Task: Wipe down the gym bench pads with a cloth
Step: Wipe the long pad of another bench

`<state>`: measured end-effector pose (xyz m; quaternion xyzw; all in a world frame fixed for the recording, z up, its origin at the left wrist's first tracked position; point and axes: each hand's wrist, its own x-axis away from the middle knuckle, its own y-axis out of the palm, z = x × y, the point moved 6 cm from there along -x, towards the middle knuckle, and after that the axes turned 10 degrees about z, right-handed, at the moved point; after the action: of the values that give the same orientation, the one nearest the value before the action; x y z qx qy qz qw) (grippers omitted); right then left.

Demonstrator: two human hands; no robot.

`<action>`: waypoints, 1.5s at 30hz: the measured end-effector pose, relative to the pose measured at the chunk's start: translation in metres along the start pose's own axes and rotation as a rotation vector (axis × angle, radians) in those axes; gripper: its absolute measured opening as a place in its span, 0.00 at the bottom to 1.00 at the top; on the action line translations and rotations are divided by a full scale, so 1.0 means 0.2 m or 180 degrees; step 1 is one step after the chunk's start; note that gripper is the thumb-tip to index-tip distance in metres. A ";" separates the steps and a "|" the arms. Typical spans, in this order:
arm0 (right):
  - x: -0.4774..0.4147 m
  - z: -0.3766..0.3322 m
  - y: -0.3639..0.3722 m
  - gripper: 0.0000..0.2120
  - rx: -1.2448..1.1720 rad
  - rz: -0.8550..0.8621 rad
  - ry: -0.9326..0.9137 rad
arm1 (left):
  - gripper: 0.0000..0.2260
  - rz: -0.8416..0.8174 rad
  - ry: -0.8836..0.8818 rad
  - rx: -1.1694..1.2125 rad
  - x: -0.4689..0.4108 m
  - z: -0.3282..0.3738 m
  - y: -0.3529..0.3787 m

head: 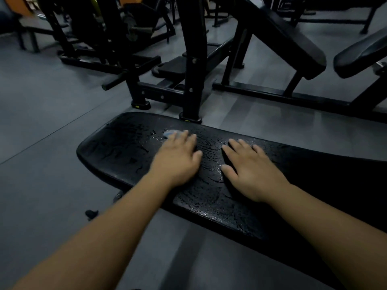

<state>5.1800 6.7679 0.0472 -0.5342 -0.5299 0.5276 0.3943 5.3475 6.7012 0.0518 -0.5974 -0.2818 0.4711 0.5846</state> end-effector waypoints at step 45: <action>-0.18 -0.43 0.11 0.35 -0.0262 0.0064 -0.0406 | 0.25 -0.0223 0.0395 0.0092 -0.03 -0.39 -0.05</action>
<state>5.2728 6.7424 0.0415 -0.5206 -0.5698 0.5423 0.3320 5.4161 6.6639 0.0529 -0.6067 -0.2589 0.4165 0.6257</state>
